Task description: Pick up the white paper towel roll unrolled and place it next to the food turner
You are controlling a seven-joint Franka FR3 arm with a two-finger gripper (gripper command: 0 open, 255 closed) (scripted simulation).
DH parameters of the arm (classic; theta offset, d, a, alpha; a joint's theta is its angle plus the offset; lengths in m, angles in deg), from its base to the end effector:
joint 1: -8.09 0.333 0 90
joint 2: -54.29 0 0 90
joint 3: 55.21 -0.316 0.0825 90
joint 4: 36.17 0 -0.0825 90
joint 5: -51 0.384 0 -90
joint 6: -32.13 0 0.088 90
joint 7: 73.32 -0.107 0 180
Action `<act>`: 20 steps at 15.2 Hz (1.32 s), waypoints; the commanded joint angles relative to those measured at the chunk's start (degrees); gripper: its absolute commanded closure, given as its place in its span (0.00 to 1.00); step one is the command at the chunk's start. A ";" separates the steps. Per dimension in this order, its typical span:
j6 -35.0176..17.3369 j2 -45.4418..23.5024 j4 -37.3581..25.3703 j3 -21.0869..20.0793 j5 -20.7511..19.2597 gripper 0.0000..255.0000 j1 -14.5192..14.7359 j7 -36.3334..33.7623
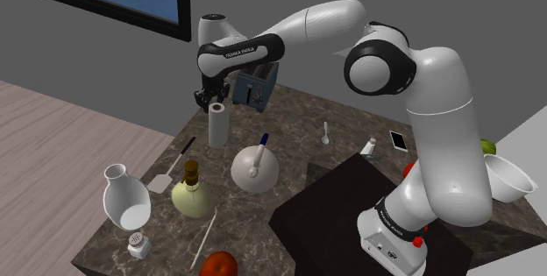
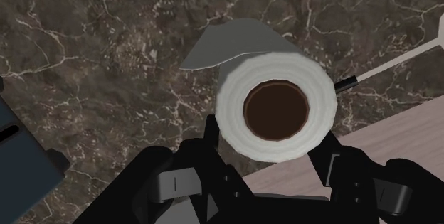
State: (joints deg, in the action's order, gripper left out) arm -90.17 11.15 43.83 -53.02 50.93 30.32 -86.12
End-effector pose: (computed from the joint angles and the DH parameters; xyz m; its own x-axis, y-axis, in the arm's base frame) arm 0.6833 0.2551 0.2583 0.9906 0.1366 -0.0079 0.1368 -0.9902 0.0296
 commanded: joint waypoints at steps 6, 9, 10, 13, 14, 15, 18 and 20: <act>-0.34 -0.21 0.10 0.00 0.01 1.00 -0.04 0.04; -0.34 -0.20 0.10 0.00 0.01 0.00 -0.04 0.04; -0.34 -0.20 0.10 0.01 0.01 0.00 -0.04 0.04; 0.98 0.78 -0.24 0.02 -0.01 0.00 -0.01 0.03; 2.34 1.70 -0.68 0.03 -0.03 0.00 0.03 0.02; 3.75 2.56 -1.22 0.04 -0.05 0.00 0.06 0.01; 4.87 3.21 -1.70 0.05 -0.07 0.00 0.09 0.01; 4.88 3.20 -1.72 0.05 -0.07 0.00 0.09 0.01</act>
State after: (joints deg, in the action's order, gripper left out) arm -85.38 14.30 42.13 -52.97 50.86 30.39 -86.10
